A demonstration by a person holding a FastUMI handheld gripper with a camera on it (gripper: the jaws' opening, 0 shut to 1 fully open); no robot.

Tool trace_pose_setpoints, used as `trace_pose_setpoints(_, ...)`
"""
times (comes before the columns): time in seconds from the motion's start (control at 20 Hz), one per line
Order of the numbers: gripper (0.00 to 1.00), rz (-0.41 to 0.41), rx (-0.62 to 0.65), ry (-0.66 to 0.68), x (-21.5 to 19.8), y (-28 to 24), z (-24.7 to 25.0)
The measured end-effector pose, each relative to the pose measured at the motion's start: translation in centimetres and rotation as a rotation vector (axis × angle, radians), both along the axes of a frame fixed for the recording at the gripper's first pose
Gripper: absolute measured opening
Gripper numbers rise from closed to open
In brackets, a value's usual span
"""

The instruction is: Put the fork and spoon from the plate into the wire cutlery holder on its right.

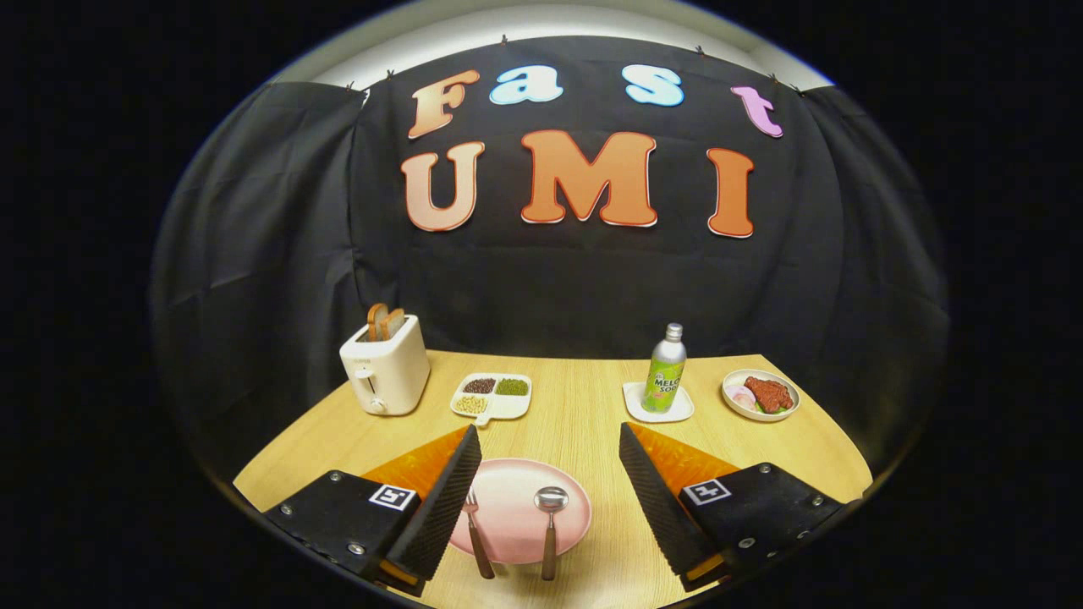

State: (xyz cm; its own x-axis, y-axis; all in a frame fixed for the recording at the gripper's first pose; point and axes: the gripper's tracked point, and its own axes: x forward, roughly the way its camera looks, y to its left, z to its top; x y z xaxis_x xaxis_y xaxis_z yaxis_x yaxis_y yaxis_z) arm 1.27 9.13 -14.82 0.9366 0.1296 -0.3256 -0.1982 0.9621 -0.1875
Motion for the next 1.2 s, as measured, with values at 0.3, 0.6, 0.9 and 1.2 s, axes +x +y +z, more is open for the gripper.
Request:
trace_pose_setpoints(0.3, 0.98, 0.017, -0.072, 0.173, 0.0, -0.4, -7.8)
trace_pose_setpoints(0.6, 0.79, 0.007, -0.151, 0.279, 0.8, -1.4, -12.5)
trace_pose_setpoints(0.9, 0.5, -0.017, -0.182, 0.371, 1.3, -2.1, -16.1)
trace_pose_setpoints(1.2, 0.46, -0.05, -0.231, 0.425, 1.0, -3.3, -18.7)
